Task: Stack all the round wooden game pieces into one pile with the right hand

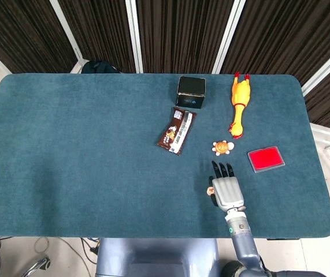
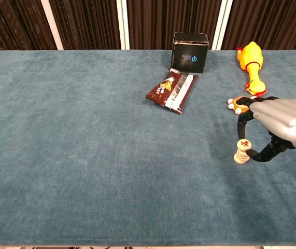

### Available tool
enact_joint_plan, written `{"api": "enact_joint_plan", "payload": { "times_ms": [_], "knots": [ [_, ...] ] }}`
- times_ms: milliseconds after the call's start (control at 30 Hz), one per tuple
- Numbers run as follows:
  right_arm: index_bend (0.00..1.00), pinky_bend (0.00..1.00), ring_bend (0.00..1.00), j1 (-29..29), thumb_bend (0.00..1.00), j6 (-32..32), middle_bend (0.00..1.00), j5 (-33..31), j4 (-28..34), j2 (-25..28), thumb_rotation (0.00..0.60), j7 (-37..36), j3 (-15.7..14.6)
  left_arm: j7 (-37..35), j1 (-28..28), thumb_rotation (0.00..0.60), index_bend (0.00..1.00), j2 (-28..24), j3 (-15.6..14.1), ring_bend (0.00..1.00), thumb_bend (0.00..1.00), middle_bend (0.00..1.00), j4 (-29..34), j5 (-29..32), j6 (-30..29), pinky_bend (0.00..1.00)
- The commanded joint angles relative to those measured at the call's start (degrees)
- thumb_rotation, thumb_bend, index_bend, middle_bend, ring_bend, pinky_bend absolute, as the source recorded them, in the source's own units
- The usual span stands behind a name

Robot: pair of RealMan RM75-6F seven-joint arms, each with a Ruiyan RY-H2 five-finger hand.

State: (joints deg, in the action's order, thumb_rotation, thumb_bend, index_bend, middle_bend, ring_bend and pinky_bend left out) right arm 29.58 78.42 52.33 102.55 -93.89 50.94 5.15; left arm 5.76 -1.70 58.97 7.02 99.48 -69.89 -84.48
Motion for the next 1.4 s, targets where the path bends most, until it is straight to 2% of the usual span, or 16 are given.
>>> {"api": "enact_joint_plan", "payload": {
  "times_ms": [33,1400],
  "knots": [
    [0.51,0.0,0.0,-0.17,0.42,-0.01,0.0,-0.24,-0.28,-0.08,0.6,-0.11,-0.08,-0.03,0.0,0.6,0.13,0.0,0.0,0.0,0.19,0.0,-0.03,0.02,0.02,0.04],
    [0.44,0.0,0.0,-0.63,0.42,-0.02,0.0,-0.49,0.66,0.78,0.6,0.37,-0.15,0.07,0.01,0.6,0.13,-0.08,-0.02,0.0,0.19,0.0,0.07,0.11,0.08,0.04]
  ]
}}
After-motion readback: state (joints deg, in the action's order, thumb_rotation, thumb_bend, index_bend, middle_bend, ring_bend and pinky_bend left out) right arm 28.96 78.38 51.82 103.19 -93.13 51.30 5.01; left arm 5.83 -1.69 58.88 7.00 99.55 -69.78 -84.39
